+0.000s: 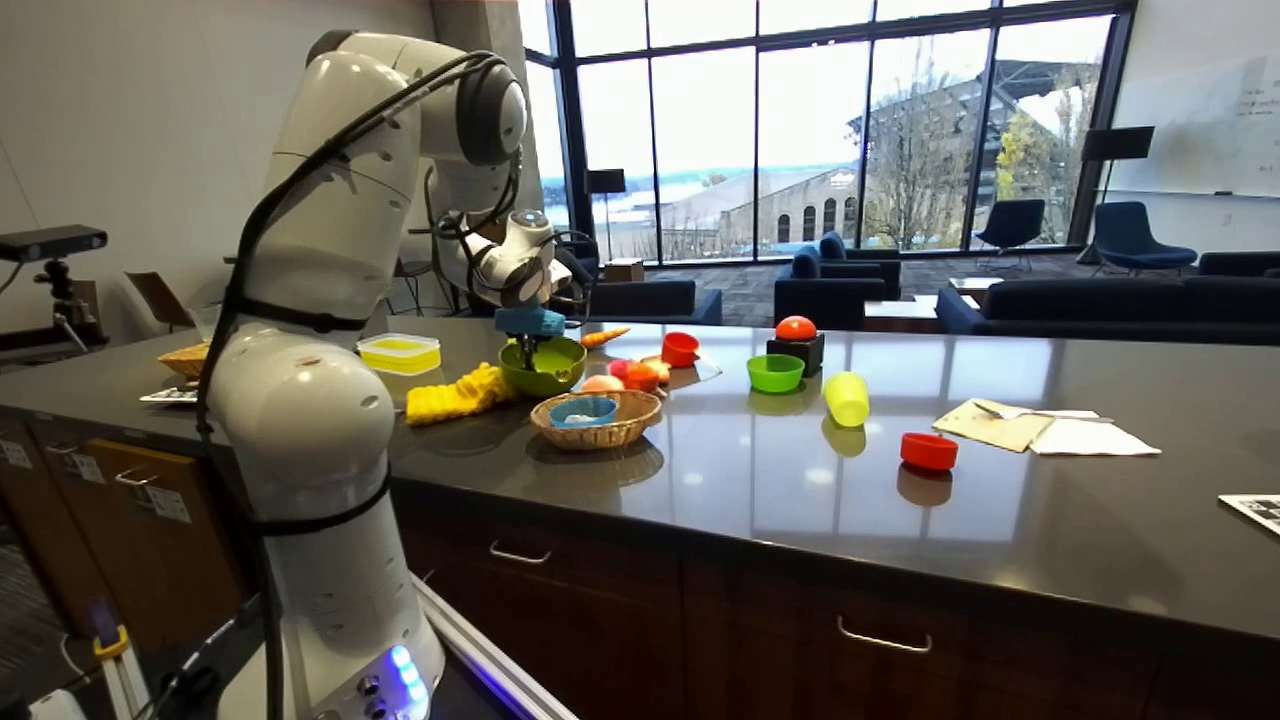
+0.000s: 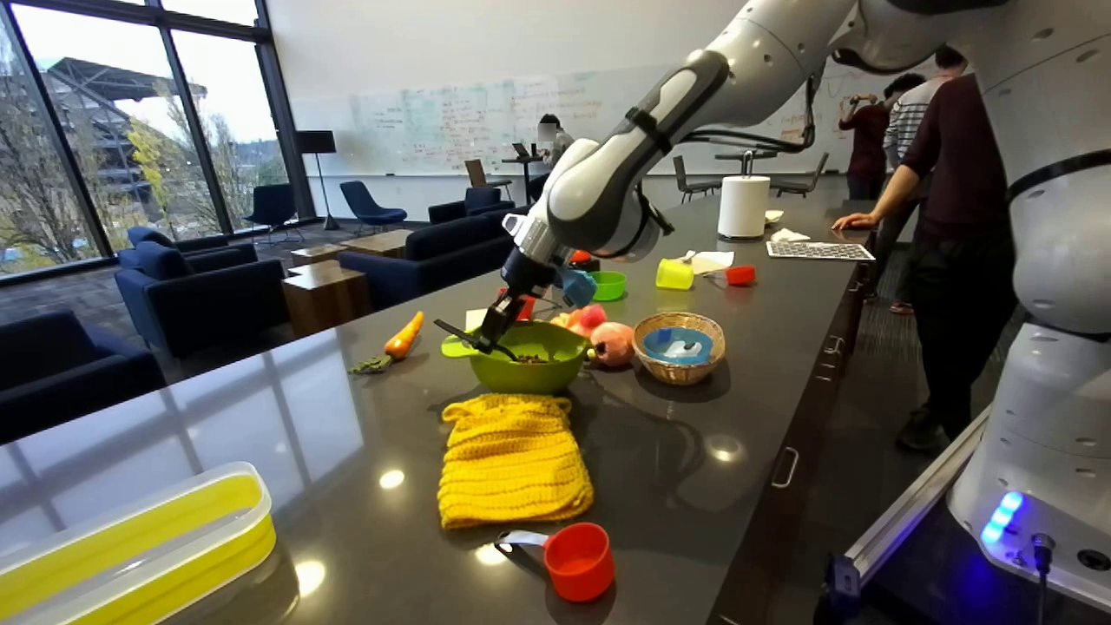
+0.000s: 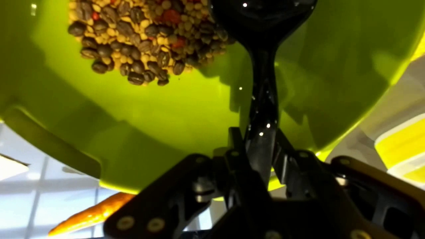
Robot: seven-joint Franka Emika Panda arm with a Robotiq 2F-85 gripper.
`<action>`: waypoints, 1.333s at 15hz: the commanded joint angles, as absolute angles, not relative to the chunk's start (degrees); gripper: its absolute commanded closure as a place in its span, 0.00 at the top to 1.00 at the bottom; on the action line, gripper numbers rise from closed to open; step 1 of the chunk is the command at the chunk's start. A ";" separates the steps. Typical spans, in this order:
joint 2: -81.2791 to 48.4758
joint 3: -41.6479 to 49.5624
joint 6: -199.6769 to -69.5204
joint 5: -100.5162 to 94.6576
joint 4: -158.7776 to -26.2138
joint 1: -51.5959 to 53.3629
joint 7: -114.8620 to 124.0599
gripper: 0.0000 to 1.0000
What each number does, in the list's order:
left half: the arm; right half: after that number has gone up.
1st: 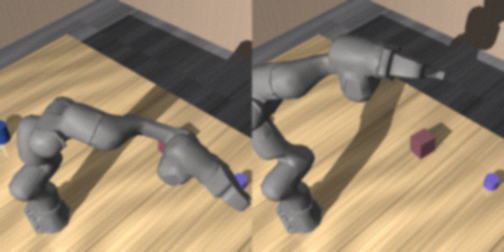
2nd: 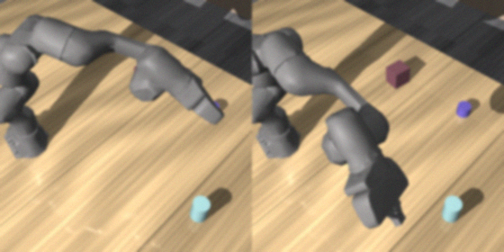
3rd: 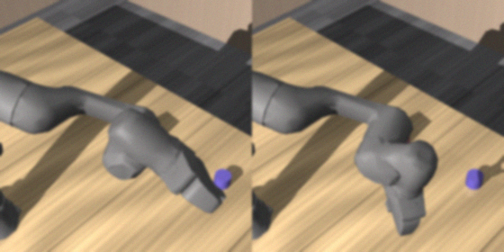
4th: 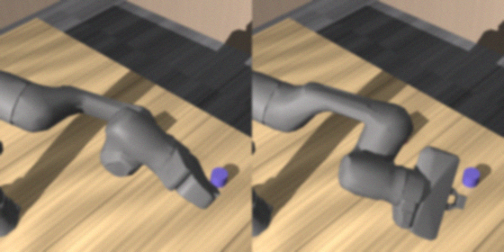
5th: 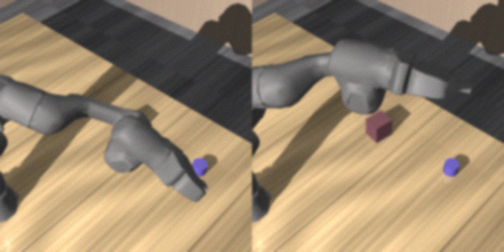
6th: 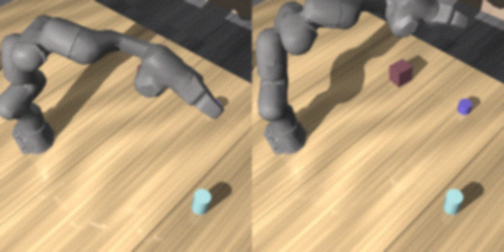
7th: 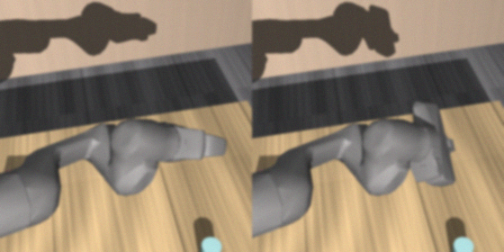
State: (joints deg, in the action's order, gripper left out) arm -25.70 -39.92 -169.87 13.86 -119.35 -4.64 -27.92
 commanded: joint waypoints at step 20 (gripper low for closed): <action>-37.35 -68.43 -166.16 4.64 -122.72 -33.62 -54.44 0.06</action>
